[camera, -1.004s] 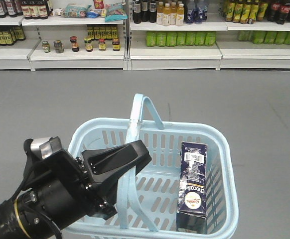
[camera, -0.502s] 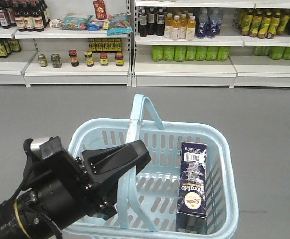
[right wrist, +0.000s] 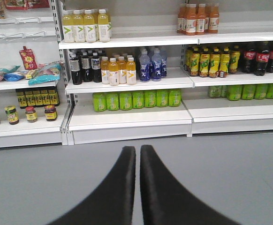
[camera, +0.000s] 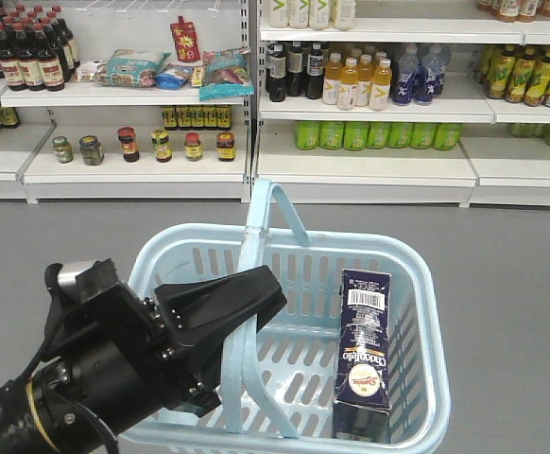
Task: Left arm holds basket, right arm returns cookies
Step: 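Drive forward toward the drink shelves holding the basket in the left gripper, then turn the base away from the shelves toward the open floor, basket held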
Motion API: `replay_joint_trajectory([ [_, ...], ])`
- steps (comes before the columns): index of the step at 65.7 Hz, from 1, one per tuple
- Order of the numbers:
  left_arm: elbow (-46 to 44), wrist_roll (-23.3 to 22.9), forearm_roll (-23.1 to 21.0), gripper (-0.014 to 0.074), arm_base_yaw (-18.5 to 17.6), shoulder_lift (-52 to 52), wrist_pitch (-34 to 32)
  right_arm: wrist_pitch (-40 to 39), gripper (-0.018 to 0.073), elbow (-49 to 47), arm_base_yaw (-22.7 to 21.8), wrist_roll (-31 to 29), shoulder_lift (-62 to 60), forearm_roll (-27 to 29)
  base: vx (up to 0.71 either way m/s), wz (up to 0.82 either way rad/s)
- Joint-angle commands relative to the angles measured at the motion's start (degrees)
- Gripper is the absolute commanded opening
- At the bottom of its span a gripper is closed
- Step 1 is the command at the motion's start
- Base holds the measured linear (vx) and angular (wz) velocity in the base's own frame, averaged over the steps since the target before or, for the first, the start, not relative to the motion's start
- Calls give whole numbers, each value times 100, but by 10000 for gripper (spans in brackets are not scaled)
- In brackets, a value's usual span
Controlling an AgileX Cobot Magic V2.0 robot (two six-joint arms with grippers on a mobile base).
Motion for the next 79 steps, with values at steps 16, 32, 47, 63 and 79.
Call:
replay_joint_trajectory([
  [16,-205,41,-160,-3,-34,-166,-775,-421,-10,105,-32,-17,-71,-25,57,-3],
  [32,-205,41,-155,-3,-34,-166,-775,-421,-10,105,-32,-17,-71,-25,56,-4],
  [47,-205,41,-155,-3,-34,-166,-775,-421,-10,105,-32,-17,-71,-25,53,-3],
  [63,-205,41,-155,-3,-34,-166,-775,-418,-10,105,-32,-17,-71,-25,50,-3],
  [79,-205,41,-155,-3,-34,-166,-775,-418,-10,105,-32,-17,-71,-25,47,-5],
])
